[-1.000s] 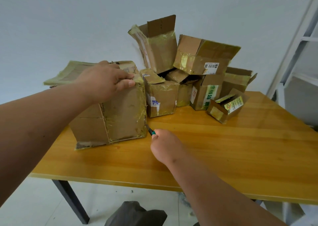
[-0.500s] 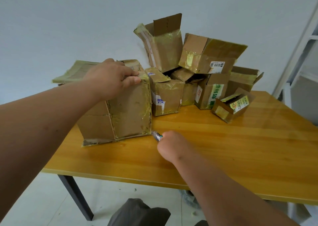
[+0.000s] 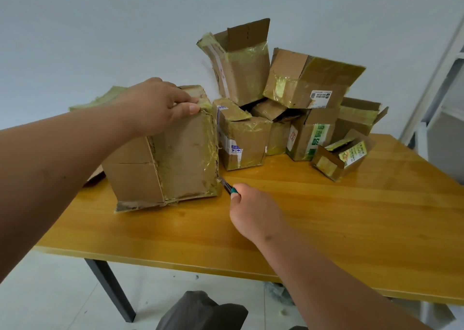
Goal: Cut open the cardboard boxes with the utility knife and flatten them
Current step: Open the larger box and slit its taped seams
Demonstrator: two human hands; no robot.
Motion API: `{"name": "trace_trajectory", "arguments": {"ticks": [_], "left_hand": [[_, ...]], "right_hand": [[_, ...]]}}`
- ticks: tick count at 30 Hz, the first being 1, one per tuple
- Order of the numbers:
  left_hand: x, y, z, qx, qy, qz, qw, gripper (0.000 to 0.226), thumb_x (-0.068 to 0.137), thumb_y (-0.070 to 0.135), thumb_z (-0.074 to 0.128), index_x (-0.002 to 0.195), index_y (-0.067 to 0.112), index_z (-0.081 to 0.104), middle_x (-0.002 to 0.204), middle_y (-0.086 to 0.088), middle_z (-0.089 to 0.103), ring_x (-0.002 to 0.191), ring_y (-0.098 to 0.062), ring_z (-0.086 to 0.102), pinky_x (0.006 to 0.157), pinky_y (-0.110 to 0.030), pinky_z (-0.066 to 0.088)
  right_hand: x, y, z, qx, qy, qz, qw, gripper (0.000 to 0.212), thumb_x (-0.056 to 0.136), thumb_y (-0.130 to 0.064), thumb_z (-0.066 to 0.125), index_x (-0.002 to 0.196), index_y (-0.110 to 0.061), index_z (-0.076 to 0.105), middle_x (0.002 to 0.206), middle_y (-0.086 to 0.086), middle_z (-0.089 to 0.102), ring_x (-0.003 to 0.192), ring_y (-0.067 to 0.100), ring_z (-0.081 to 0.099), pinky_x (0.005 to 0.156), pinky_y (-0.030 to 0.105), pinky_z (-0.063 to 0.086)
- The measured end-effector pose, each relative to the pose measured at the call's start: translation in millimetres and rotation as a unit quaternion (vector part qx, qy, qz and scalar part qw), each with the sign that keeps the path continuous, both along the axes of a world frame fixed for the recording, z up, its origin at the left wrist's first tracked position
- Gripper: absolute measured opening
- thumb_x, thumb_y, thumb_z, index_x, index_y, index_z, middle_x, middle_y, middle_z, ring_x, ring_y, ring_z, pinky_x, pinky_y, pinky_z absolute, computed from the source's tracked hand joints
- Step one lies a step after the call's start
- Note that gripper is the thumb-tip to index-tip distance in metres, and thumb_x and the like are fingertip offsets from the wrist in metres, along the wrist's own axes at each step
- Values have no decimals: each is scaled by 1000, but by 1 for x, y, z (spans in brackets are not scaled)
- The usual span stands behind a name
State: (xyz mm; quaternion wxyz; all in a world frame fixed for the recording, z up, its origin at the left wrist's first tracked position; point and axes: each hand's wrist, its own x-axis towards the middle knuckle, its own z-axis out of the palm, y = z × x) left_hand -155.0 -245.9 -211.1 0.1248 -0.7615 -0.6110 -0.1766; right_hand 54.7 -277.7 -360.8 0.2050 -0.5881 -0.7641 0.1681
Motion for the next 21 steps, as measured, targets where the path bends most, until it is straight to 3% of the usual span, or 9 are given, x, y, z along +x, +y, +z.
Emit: {"name": "trace_trajectory", "arguments": {"ticks": [4, 6, 8, 11, 14, 16, 18, 21], "left_hand": [[-7, 6, 16, 15, -20, 10, 1000, 64, 87, 67, 31, 123, 26, 66, 114, -7, 66, 105, -27, 57, 84, -39, 46], [-7, 10, 31, 30, -40, 35, 998, 58, 92, 63, 34, 118, 23, 67, 110, -7, 67, 103, -29, 58, 85, -40, 47], [-8, 17, 43, 40, -50, 56, 996, 52, 96, 58, 36, 116, 21, 66, 110, -9, 66, 104, -30, 57, 86, -40, 45], [-5, 25, 41, 5, -27, 69, 997, 53, 94, 61, 34, 116, 24, 65, 106, -5, 65, 101, -27, 56, 83, -38, 45], [5, 31, 19, -3, 4, 59, 998, 51, 94, 60, 33, 116, 26, 65, 99, -3, 63, 94, -24, 54, 79, -39, 47], [12, 34, 11, 24, 19, 56, 998, 51, 96, 60, 31, 115, 27, 65, 96, -4, 63, 90, -22, 52, 78, -41, 50], [15, 37, 8, 36, 33, 62, 997, 53, 96, 61, 28, 114, 27, 64, 96, -5, 62, 87, -21, 49, 75, -40, 50], [16, 38, 4, 43, 55, 45, 997, 54, 95, 62, 26, 114, 27, 63, 100, -4, 63, 94, -23, 53, 78, -44, 51]], "right_hand": [[-2, -1, 7, 40, 34, -3, 999, 34, 107, -33, 33, 136, -25, 50, 103, -4, 61, 83, 6, 56, 69, 23, 52], [-1, 3, 14, 64, 63, -9, 996, 41, 107, -33, 33, 146, -26, 43, 120, -3, 60, 90, 4, 49, 72, 18, 46], [-2, 9, 21, 70, 82, -4, 994, 43, 107, -32, 32, 149, -26, 40, 121, -3, 59, 91, 3, 50, 68, 16, 43], [-7, 16, 22, 42, 71, -6, 997, 42, 107, -33, 33, 148, -26, 40, 115, -5, 60, 89, 4, 59, 70, 20, 51], [-7, 16, 12, 3, 52, -24, 998, 41, 107, -34, 34, 147, -28, 42, 127, -4, 59, 90, 2, 53, 70, 19, 50], [-6, 18, 7, -12, 52, -33, 998, 40, 107, -34, 34, 146, -28, 42, 125, -5, 60, 85, 2, 52, 66, 17, 46], [-5, 22, 5, -22, 52, -32, 998, 39, 107, -35, 33, 144, -27, 44, 117, -6, 61, 87, 4, 58, 71, 22, 53], [-5, 27, 1, -32, 26, -29, 999, 31, 106, -34, 34, 131, -26, 51, 95, -9, 58, 78, 6, 59, 65, 24, 52]]}}
